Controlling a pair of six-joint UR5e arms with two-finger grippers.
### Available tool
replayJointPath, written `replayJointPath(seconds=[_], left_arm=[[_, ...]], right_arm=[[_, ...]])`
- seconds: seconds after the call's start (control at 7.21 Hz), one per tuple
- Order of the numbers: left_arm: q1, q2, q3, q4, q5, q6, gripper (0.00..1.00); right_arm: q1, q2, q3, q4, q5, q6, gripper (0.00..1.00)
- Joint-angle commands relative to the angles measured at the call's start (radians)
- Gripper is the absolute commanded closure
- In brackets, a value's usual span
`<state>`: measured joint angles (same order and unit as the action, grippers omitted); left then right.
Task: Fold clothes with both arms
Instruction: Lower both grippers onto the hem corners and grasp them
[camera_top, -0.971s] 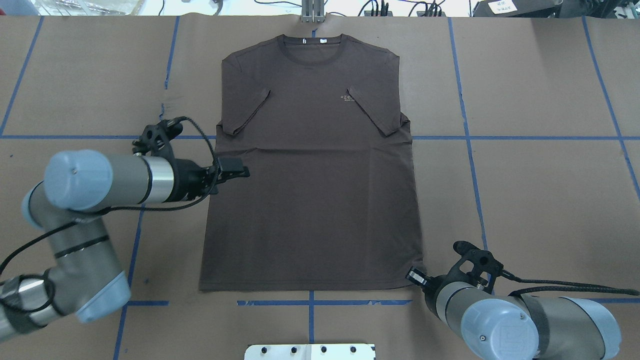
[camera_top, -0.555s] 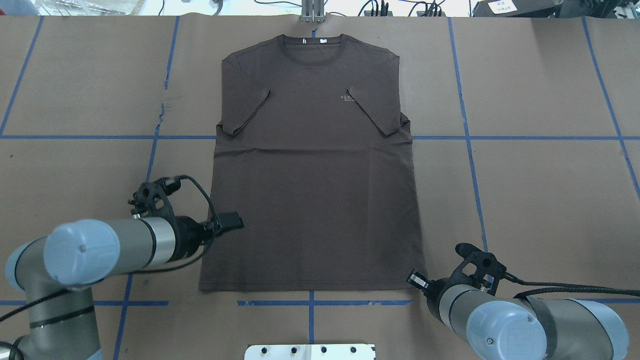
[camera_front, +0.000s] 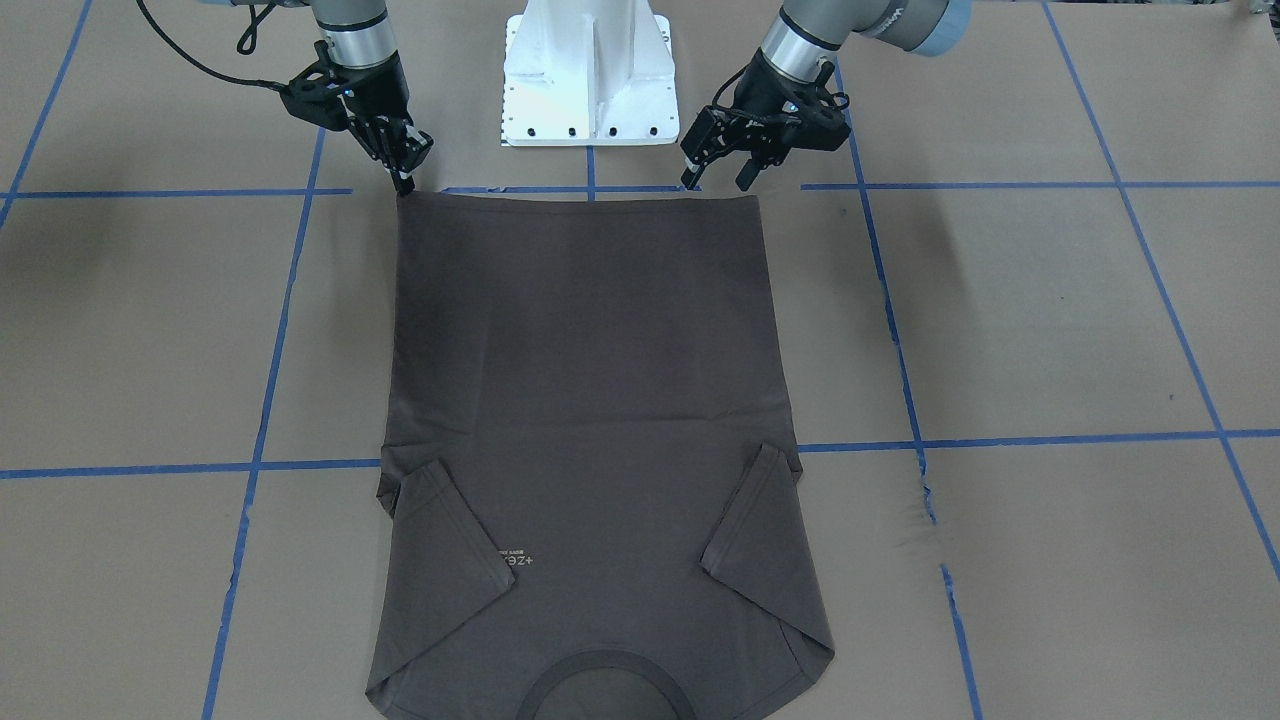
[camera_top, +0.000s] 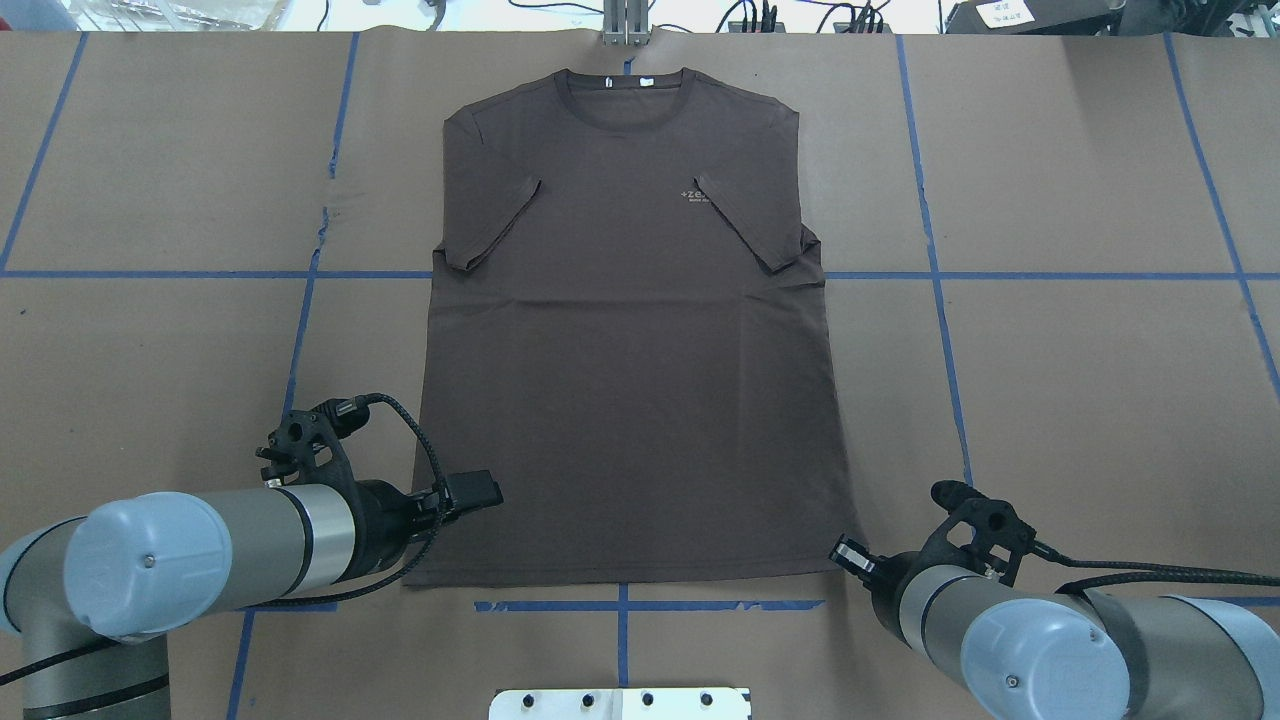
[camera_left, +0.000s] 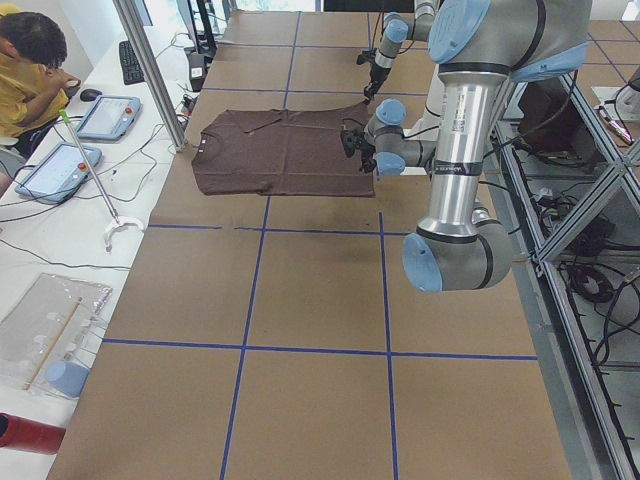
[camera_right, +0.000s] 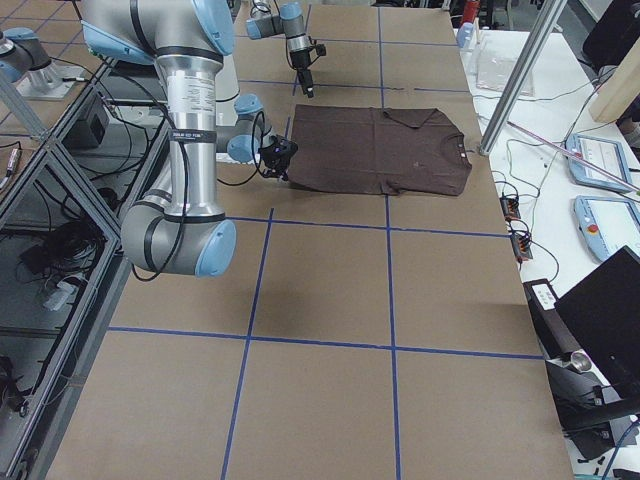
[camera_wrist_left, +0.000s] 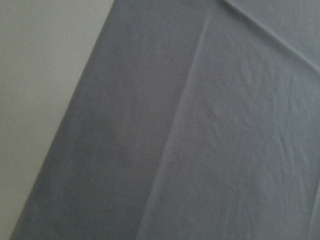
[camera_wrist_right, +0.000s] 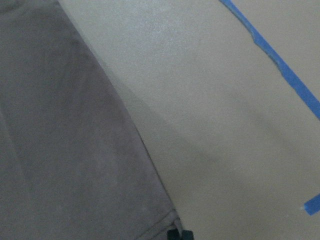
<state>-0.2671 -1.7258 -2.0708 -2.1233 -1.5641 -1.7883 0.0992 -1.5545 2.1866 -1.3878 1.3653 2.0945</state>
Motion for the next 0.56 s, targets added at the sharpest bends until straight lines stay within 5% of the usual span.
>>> replayJointPath(seconds=[0.0, 0.14, 0.42], left_arm=[[0.005, 0.02, -0.014, 0.075, -0.004, -0.002, 0.07], [0.04, 0.011, -0.034, 0.252, 0.002, -0.019, 0.07], [0.086, 0.014, -0.025, 0.307, 0.001, -0.02, 0.08]], right_arm=[[0.001, -0.009, 0.009, 0.0, 0.001, -0.001, 1.0], [0.001, -0.009, 0.002, 0.0, 0.001, -0.001, 1.0], [0.001, -0.009, -0.005, 0.0, 0.001, -0.001, 1.0]])
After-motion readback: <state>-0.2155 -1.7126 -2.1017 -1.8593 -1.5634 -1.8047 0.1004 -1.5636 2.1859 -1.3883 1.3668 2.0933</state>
